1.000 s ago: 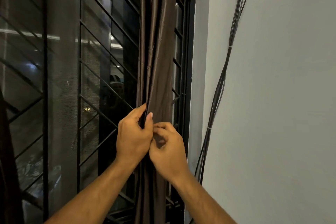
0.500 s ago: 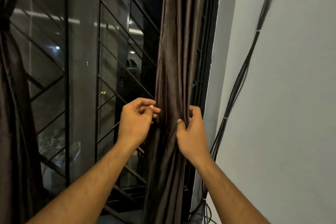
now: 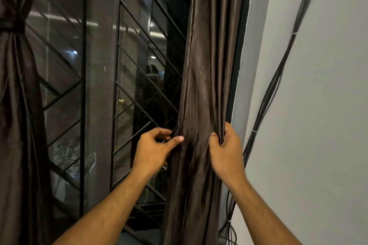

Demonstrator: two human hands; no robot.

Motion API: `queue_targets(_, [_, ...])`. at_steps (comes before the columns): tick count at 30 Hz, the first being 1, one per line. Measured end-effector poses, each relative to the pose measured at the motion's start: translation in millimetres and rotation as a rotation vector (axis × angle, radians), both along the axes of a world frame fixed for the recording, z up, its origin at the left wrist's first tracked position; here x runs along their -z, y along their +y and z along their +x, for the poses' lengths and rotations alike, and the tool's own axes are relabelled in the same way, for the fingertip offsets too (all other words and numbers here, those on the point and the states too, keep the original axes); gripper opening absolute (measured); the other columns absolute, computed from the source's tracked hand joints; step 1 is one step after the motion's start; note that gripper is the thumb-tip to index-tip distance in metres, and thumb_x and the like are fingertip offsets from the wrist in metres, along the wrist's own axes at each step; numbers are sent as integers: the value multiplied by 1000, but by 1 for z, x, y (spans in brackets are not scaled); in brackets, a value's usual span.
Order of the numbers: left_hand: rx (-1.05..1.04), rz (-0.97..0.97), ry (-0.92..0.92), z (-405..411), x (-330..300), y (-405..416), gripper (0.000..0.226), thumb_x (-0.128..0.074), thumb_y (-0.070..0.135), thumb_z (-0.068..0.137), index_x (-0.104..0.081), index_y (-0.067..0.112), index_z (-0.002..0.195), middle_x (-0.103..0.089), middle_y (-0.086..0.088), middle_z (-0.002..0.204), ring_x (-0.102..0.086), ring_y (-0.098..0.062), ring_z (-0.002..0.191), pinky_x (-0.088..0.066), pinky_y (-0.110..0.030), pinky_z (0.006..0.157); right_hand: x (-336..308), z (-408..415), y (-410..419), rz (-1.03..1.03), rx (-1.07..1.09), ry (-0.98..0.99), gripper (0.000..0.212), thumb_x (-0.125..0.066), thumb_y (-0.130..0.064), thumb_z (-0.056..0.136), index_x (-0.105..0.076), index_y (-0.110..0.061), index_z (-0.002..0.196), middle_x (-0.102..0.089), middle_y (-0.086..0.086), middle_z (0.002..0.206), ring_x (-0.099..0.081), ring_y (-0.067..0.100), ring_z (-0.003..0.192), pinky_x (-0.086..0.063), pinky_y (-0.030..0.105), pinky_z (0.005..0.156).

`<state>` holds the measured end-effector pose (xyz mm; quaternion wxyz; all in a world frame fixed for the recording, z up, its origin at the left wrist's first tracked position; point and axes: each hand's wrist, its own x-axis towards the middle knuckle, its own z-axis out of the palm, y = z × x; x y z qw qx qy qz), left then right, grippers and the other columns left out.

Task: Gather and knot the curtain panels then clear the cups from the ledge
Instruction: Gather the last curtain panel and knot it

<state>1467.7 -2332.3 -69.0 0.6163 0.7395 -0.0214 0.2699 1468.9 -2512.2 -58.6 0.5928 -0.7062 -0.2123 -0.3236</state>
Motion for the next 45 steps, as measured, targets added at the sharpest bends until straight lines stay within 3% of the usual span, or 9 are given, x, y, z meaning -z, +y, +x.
queue_targets(3, [3,6,-20,0,-5,-3,4,-80,26,86,-77,23,87,-76,1,84,-76,-17,78,-63,-39,67,-1,0,-4,32,-18,30,33,-52,2,99,-67,-18,120,-76,-10,99,-73,7,89,-54,13,74])
queue_targets(9, [20,-46,-20,4,-6,-7,13,-75,17,89,-72,8,79,-73,0,70,-70,-8,65,-51,-15,57,-2,-3,-6,55,-54,62,34,-50,4,98,-69,-18,116,-77,-6,93,-72,22,82,-61,23,70])
queue_targets(15, [134,-213,79,14,-23,-14,20,-70,22,89,-61,14,73,-65,-1,64,-65,-8,55,-49,-23,55,-11,-5,4,113,-197,221,35,-44,2,100,-71,-18,109,-76,8,91,-70,32,85,-60,33,73])
queue_targets(20, [230,-369,154,20,-31,-22,26,-60,28,95,-75,7,100,-79,-14,94,-77,-27,87,-61,-40,78,-12,2,15,244,-305,360,32,-48,0,100,-60,-23,118,-71,-3,94,-72,5,82,-58,21,71])
queue_targets(26, [334,-493,199,21,-28,-28,36,-58,37,97,-81,9,97,-78,-20,97,-76,-35,93,-59,-50,90,-6,15,23,264,-399,437,15,-66,-8,98,-69,-7,113,-79,14,101,-77,29,95,-61,48,90])
queue_targets(30, [402,-508,190,21,-27,-31,40,-59,42,96,-80,9,106,-75,-22,110,-72,-37,105,-53,-53,102,-7,33,23,-59,-30,228,19,-82,-22,86,-68,-23,72,-67,4,94,-67,17,92,-53,24,84])
queue_targets(33, [385,-511,165,22,-30,-31,43,-57,41,97,-76,7,116,-74,-21,116,-71,-35,109,-51,-50,104,-14,38,24,-169,90,202,29,-86,-33,78,-71,-10,88,-60,0,111,-59,15,107,-51,31,101])
queue_targets(36, [374,-458,171,19,-31,-32,44,-57,43,96,-76,9,116,-74,-21,115,-71,-36,109,-53,-51,102,-19,38,20,-181,-22,300,37,-85,-29,80,-67,1,90,-74,6,98,-72,21,94,-59,45,92])
queue_targets(45, [39,57,-29,14,-27,-27,24,-51,25,102,-55,11,82,-57,-7,73,-55,-18,68,-43,-33,63,-10,14,19,-265,306,130,35,-80,-36,88,-46,-26,82,-57,-8,73,-50,7,59,-39,25,57])
